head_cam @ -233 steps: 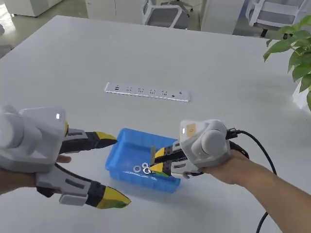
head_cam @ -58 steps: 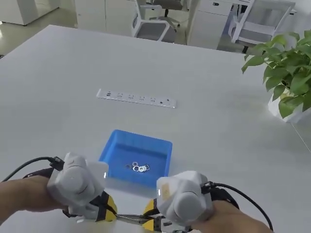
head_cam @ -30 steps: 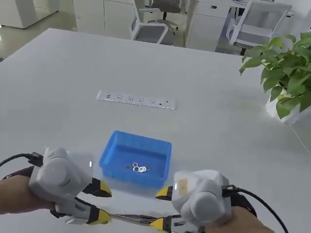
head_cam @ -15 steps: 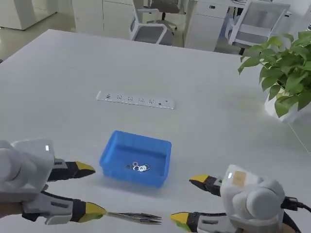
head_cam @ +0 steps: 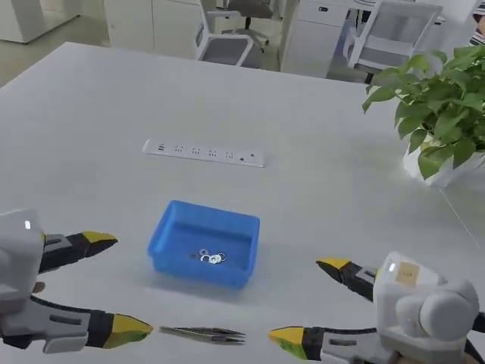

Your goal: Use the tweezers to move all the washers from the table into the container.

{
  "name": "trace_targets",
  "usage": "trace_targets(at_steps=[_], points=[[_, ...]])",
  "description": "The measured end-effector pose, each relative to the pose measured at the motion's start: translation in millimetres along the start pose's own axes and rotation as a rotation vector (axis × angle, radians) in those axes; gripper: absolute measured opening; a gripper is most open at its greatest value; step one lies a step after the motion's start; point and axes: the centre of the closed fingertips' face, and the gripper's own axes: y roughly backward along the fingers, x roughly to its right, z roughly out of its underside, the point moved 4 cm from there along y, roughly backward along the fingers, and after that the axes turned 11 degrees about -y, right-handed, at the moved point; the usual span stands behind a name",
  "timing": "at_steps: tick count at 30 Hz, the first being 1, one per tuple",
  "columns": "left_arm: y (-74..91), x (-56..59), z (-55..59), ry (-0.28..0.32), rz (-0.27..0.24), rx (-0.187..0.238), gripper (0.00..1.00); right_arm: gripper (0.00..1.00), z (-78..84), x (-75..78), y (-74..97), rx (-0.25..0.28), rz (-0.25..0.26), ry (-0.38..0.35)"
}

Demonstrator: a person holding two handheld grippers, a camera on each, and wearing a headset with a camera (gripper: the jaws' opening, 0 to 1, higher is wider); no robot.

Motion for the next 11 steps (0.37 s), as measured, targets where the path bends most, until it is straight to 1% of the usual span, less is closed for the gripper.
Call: trace_targets(at_steps=[4,7,11], points=[[0.4,-2.8,0.3,0.009,-0.003,0.007,0.99,0.88,0.0,2.8,1.6,0.015,0.009,-0.025],[0.4,-4.1,0.8,0.01,-0.005,0.007,0.99,0.92,0.5,4.3,2.8,0.015,0.021,-0.012],[-0.5,-4.2,3.0,0.004,0.001,-0.002,0.99,0.95,1.1,6.9,4.3,0.021,0.026,-0.015]])
